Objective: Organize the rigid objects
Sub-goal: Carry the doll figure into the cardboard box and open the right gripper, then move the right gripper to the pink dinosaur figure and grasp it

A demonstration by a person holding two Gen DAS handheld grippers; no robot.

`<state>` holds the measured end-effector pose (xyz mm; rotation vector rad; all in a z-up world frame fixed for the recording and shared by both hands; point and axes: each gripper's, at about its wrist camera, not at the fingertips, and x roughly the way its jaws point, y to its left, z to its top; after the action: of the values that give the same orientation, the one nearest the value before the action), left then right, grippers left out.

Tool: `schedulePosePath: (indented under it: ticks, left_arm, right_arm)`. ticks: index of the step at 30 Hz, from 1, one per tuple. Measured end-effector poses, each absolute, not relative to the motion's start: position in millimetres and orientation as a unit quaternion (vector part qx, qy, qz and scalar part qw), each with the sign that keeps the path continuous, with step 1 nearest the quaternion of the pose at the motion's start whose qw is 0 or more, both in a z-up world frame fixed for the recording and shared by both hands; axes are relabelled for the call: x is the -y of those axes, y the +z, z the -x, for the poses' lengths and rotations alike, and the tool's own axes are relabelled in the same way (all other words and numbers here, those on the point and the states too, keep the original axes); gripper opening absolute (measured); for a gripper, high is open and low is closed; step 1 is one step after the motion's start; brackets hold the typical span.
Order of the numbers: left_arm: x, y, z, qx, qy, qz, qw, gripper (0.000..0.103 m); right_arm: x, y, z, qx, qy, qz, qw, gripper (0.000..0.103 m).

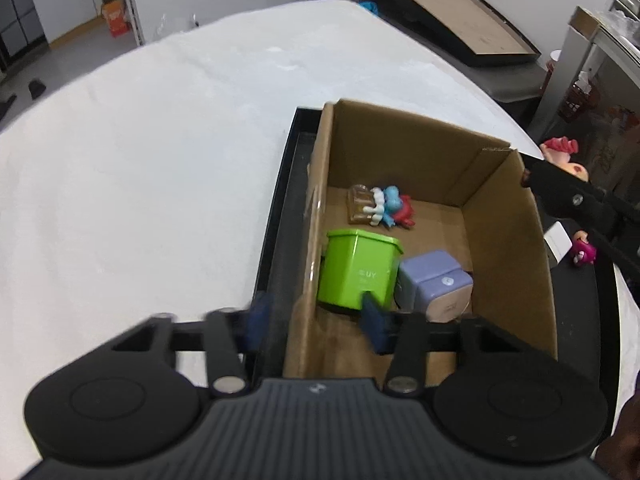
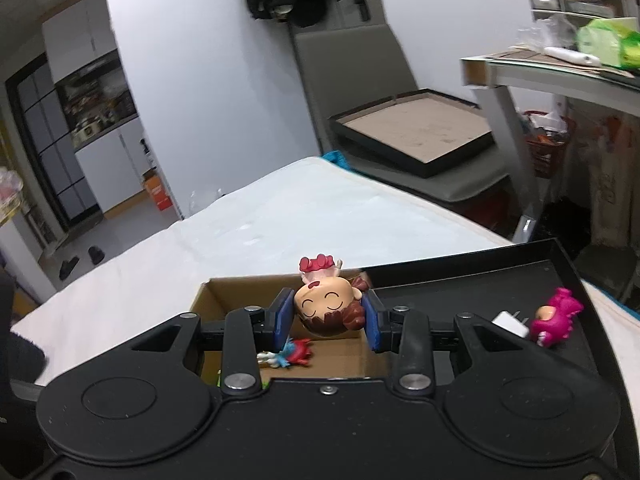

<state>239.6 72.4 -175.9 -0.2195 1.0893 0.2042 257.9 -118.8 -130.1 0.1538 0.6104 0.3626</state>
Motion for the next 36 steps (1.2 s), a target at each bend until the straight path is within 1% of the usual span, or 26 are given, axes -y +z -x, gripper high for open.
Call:
schedulePosePath:
  ticks: [3,5,9,11,13,19,26,32,36]
  left_arm:
    - [-76.9,-181.6,-240.0,-0.520,0.097,0.109,0.841,0.015]
    - [-81.8,-182.7,-239.8,-0.522,0.098,0.114,0.840,0.012]
    - [-84.9,-183.0,-241.3,-0.526,0.089,0.118,0.838,0.012]
    - [-84.7,-183.3,-241.8,-0.526,0.088,0.117,0.838,0.012]
    - [-85.3,-183.6,-242.3,-0.525,0.089,0.119,0.838,0.012]
    - [-86.5,-183.8,-241.3,-0.524,0.089,0.122,0.838,0.012]
    - [-83.1,-181.2,-242.2,-0.527,0.093,0.114,0.837,0.012]
    - [-76.9,-180.4,-246.7,-0.535,0.102,0.099,0.833,0.012]
    - [-70.5,-174.6,-250.0,-0.534,0.106,0.083,0.835,0.016]
  right_arm:
    - [107.8,-134.7,-256.5,-0.307,0.185,-0.064,0.931,0.036]
    - [101.2,-138.7,-256.9,-0.314,0.188,-0.057,0.929,0.036]
    - [90.1,-147.6,-258.7,-0.327,0.183,-0.037,0.927,0.037]
    - [86.0,-150.9,-258.8,-0.334,0.179,-0.027,0.925,0.039]
    - [83.7,-149.9,-257.6,-0.331,0.176,-0.019,0.927,0.042]
    - [85.7,-143.7,-252.3,-0.317,0.173,-0.022,0.932,0.045]
    - [99.0,-137.8,-254.3,-0.301,0.146,-0.049,0.941,0.046]
    - [120.1,-137.3,-261.0,-0.296,0.116,-0.084,0.945,0.052]
    - [136.3,-144.2,-268.8,-0.302,0.095,-0.108,0.942,0.054]
